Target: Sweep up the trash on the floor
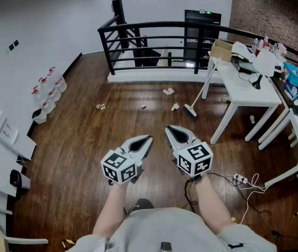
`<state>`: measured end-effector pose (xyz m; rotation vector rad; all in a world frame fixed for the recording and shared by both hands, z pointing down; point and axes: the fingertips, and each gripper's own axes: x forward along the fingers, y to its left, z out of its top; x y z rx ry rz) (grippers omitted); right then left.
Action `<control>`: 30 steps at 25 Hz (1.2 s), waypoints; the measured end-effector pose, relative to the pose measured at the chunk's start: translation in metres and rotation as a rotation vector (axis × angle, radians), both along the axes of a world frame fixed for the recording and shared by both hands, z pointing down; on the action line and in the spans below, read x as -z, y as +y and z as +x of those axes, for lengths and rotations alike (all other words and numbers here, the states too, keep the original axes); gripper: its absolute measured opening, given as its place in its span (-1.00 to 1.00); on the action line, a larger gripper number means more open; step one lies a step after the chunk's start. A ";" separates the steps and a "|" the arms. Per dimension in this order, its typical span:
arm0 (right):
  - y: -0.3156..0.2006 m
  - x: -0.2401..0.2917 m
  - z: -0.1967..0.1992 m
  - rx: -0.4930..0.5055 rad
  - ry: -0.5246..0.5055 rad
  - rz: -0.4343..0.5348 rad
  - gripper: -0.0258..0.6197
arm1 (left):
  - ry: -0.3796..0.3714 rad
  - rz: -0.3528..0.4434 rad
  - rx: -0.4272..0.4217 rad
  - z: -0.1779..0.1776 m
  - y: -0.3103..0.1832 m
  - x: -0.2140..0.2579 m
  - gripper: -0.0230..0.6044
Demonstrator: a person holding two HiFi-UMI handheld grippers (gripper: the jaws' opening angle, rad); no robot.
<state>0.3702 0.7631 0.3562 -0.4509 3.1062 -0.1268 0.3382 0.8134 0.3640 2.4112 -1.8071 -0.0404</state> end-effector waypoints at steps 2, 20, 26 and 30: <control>-0.012 0.003 -0.004 -0.014 -0.007 0.001 -0.92 | -0.004 0.001 -0.014 -0.004 -0.010 0.002 -0.92; -0.184 -0.001 -0.096 -0.232 0.051 -0.045 -0.92 | 0.029 -0.041 -0.164 -0.122 -0.183 -0.013 -0.91; -0.238 -0.016 -0.122 -0.313 0.092 -0.082 -0.92 | 0.057 -0.074 -0.215 -0.157 -0.245 -0.030 -0.91; -0.278 -0.024 -0.134 -0.327 0.113 -0.097 -0.92 | 0.078 -0.088 -0.247 -0.166 -0.289 -0.037 -0.91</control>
